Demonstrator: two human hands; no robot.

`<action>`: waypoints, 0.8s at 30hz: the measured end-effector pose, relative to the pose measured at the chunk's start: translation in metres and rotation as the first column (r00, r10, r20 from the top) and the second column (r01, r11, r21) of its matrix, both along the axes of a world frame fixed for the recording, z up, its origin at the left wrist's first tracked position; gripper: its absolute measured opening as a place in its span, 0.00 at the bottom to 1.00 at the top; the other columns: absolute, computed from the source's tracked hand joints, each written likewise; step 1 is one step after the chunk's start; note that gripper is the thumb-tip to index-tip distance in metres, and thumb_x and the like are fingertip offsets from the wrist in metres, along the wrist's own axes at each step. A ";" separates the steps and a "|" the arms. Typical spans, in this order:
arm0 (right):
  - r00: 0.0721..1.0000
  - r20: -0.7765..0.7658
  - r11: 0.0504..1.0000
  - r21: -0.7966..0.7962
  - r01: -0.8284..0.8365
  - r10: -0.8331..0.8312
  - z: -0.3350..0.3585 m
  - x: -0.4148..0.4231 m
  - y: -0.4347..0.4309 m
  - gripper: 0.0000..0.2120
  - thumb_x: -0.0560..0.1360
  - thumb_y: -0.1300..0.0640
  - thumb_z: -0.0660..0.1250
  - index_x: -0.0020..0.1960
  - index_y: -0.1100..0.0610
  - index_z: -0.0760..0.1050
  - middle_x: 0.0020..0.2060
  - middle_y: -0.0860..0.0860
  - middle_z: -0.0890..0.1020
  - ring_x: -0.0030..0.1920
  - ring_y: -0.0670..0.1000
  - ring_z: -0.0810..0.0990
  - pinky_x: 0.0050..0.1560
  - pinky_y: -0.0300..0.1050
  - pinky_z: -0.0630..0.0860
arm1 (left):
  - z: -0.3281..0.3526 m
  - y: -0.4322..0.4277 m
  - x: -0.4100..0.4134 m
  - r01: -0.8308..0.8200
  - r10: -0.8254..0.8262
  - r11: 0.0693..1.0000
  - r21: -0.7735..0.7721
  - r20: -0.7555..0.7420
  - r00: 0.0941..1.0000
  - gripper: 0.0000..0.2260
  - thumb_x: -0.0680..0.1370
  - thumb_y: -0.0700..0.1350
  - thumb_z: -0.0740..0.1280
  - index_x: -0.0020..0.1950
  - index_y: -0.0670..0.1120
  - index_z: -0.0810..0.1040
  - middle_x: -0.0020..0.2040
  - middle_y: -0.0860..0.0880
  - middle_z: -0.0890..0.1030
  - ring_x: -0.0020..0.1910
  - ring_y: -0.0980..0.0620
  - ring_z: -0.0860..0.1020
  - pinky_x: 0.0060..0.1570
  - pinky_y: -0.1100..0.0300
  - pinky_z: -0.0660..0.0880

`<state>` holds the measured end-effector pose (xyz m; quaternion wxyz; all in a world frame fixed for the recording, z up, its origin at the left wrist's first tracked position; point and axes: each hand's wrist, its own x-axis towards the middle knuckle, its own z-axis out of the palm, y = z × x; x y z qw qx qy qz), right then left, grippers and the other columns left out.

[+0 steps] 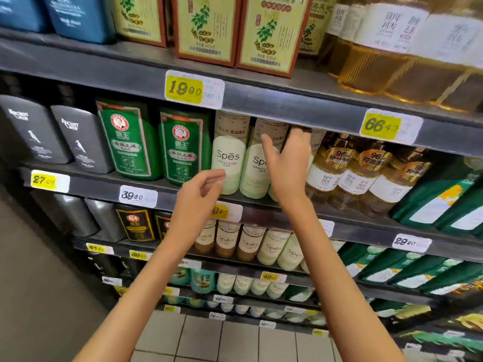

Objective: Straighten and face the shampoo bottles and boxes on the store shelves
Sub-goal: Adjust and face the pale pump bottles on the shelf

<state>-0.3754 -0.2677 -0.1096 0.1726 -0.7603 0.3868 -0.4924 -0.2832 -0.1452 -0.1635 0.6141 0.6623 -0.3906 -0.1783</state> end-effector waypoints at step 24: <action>0.999 0.020 1.000 -0.003 -0.030 0.030 -0.010 0.005 0.012 0.20 0.67 0.58 0.75 0.51 0.62 0.68 0.47 0.54 0.68 0.51 0.51 0.65 0.51 0.38 0.64 | -0.019 0.032 0.016 -0.008 0.006 1.000 -0.028 -0.074 0.997 0.10 0.79 0.38 0.61 0.55 0.50 0.77 0.51 0.57 0.81 0.52 0.67 0.77 0.50 0.77 0.70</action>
